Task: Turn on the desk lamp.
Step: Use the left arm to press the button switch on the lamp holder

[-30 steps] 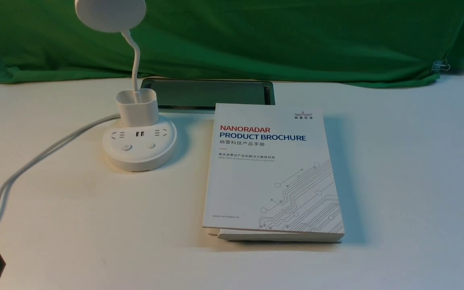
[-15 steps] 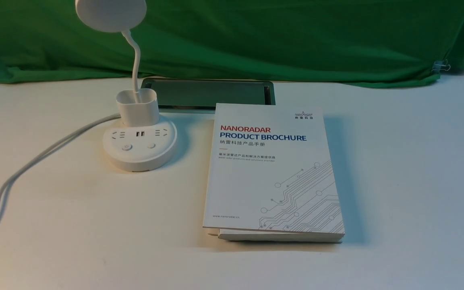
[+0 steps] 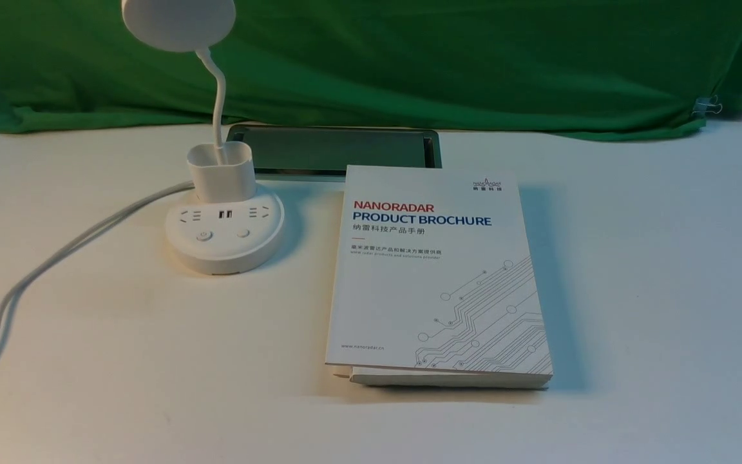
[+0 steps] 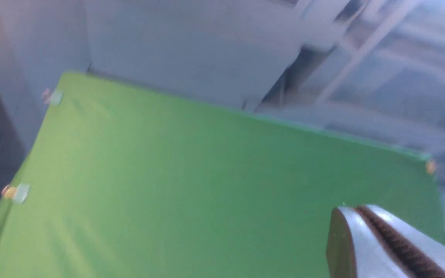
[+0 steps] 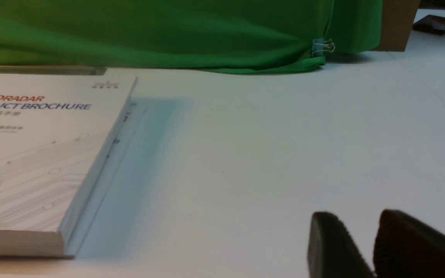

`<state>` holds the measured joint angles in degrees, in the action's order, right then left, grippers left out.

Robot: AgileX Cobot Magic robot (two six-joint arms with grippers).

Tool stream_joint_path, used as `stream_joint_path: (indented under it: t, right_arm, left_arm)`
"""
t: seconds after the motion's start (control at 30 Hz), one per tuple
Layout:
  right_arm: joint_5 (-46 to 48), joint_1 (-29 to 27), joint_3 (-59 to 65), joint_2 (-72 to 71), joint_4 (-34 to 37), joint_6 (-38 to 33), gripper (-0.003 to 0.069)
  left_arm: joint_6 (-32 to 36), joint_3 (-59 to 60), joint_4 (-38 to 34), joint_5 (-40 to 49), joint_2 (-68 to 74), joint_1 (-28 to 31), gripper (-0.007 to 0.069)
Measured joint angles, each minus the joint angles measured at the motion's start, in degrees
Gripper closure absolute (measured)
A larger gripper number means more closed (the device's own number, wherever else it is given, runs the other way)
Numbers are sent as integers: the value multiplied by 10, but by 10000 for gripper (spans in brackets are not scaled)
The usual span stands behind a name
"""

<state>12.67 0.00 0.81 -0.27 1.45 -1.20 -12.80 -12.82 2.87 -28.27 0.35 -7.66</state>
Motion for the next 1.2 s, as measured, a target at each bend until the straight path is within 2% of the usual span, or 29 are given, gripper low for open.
stream_joint_path:
  t: [0.07,0.1,0.13,0.23,0.37,0.5,0.53,0.6,0.67,0.8,0.97,1.0,1.03,1.13,1.2]
  right_arm:
    - [0,0,0,0,0,0,418]
    - [0,0,0,0,0,0,418]
    - [0,0,0,0,0,0,418]
    - [0,0,0,0,0,0,418]
    - [0,0,0,0,0,0,418]
    - [0,0,0,0,0,0,418]
    - [0,0,0,0,0,0,418]
    - [0,0,0,0,0,0,418]
    - [0,0,0,0,0,0,418]
    - [0,0,0,0,0,0,418]
    - [0,0,0,0,0,0,418]
    - [0,0,0,0,0,0,418]
    - [0,0,0,0,0,0,418]
    - [0,0,0,0,0,0,418]
    - [0,0,0,0,0,0,418]
  left_arm:
    - [49,-79,0,132,45,0,603]
    - [53,-84,0,141,50,0,603]
    - [75,-112,0,192,87,0,603]
    - [86,-137,-3,239,157,0,603]
    - [59,-143,-51,283,269,0,603]
    - [53,-144,-174,359,397,0,603]
    - [55,-145,-179,364,403,0,603]
    - [99,-160,-234,459,481,0,603]
    - [114,-166,-248,485,502,0,603]
    - [212,-196,-353,589,602,0,603]
    - [404,-206,-553,634,667,0,603]
    - [404,-206,-553,634,668,0,603]
    - [445,-207,-600,636,684,0,603]
    - [470,-212,-615,636,700,0,603]
    - [452,-234,-583,638,724,0,603]
